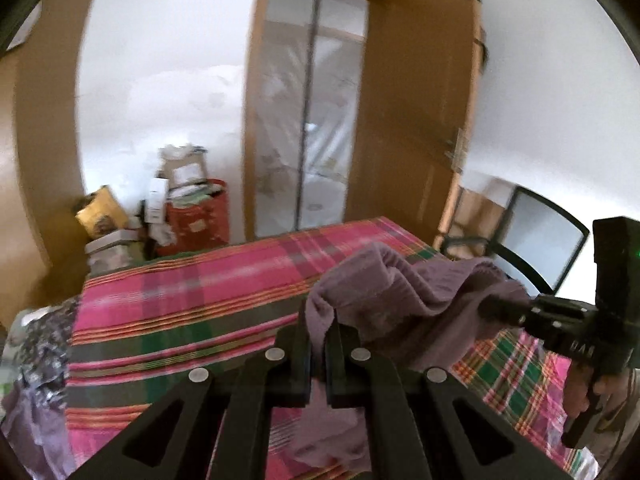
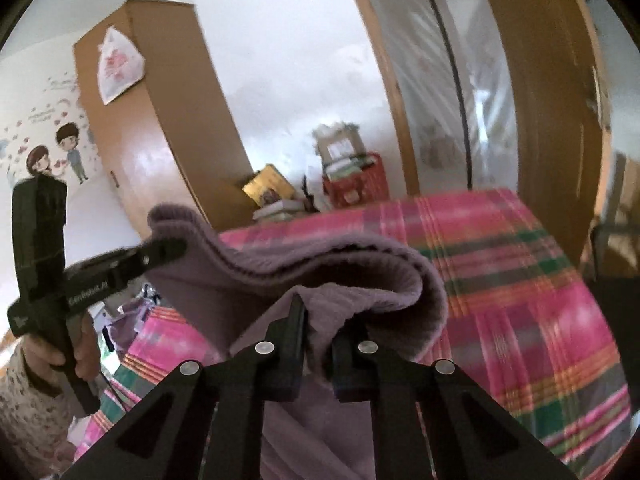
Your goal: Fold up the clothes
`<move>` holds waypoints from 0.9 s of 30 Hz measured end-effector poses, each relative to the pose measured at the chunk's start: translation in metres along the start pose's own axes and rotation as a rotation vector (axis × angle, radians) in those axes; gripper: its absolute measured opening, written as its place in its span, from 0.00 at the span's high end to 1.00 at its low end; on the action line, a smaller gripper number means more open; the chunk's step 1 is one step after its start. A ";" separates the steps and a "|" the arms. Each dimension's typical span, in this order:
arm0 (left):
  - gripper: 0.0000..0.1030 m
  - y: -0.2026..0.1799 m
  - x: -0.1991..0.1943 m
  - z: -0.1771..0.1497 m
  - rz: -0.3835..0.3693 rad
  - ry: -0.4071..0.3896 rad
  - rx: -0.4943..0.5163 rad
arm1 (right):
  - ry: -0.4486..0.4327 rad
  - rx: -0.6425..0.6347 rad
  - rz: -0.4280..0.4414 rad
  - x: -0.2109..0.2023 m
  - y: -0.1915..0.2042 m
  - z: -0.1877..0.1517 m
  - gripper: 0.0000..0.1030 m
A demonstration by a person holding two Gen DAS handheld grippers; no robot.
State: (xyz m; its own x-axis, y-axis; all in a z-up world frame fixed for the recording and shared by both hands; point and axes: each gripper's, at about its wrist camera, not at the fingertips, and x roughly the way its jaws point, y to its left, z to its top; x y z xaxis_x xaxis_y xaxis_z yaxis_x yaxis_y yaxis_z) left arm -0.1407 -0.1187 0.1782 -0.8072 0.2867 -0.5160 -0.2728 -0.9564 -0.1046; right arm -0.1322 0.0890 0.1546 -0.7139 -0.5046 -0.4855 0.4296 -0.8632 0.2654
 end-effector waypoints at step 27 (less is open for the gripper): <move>0.98 0.138 -0.117 -0.114 0.198 -0.025 -0.449 | 0.200 -0.127 0.332 0.138 0.146 0.002 0.90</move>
State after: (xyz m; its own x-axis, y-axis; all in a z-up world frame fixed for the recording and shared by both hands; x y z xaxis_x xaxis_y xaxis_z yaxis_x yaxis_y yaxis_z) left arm -0.0239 -0.2909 0.1274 -0.8345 0.0932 -0.5430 0.1350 -0.9209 -0.3656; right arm -0.1696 -0.1063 0.1283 -0.4084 -0.7312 -0.5464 0.6924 -0.6382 0.3366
